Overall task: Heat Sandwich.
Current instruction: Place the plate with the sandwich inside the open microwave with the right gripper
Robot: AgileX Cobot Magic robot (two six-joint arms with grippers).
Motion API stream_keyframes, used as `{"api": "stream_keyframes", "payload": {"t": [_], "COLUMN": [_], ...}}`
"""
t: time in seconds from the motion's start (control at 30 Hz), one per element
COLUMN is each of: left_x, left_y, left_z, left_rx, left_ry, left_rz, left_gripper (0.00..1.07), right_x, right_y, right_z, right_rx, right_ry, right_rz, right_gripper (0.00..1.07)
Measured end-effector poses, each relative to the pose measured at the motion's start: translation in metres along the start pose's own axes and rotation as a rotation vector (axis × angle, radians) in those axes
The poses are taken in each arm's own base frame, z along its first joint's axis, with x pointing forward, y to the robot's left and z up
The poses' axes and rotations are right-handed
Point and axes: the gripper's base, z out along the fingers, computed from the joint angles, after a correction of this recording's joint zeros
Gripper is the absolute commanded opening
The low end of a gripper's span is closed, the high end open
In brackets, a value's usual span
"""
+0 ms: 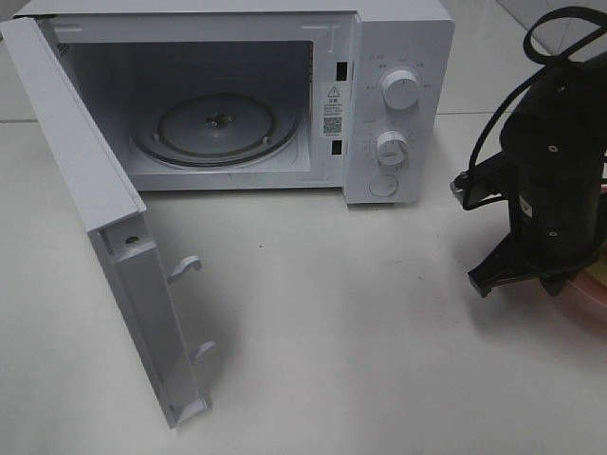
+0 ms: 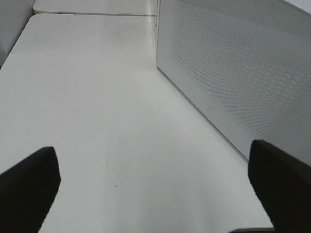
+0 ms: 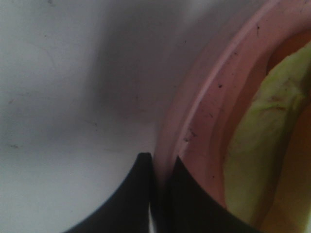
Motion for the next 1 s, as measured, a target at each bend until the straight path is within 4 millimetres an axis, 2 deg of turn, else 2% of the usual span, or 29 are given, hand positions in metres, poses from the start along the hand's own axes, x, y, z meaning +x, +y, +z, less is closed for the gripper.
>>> {"api": "stream_keyframes", "payload": {"t": [0.53, 0.8, 1.0], "left_x": [0.0, 0.0, 0.0], "left_y": [0.0, 0.0, 0.0], "left_z": [0.0, 0.0, 0.0], "left_rx": [0.0, 0.0, 0.0], "left_ry": [0.0, 0.0, 0.0], "left_rz": [0.0, 0.0, 0.0], "left_gripper": [1.03, 1.03, 1.03], "right_x": [0.034, 0.049, 0.057], "right_y": [0.009, 0.013, 0.018], "right_z": [-0.035, -0.042, -0.054], "right_rx": [0.012, 0.005, 0.002], "right_ry": [-0.058, -0.075, -0.106], "right_rz": [-0.06, -0.083, -0.107], "right_gripper": [0.0, 0.0, 0.0]}}
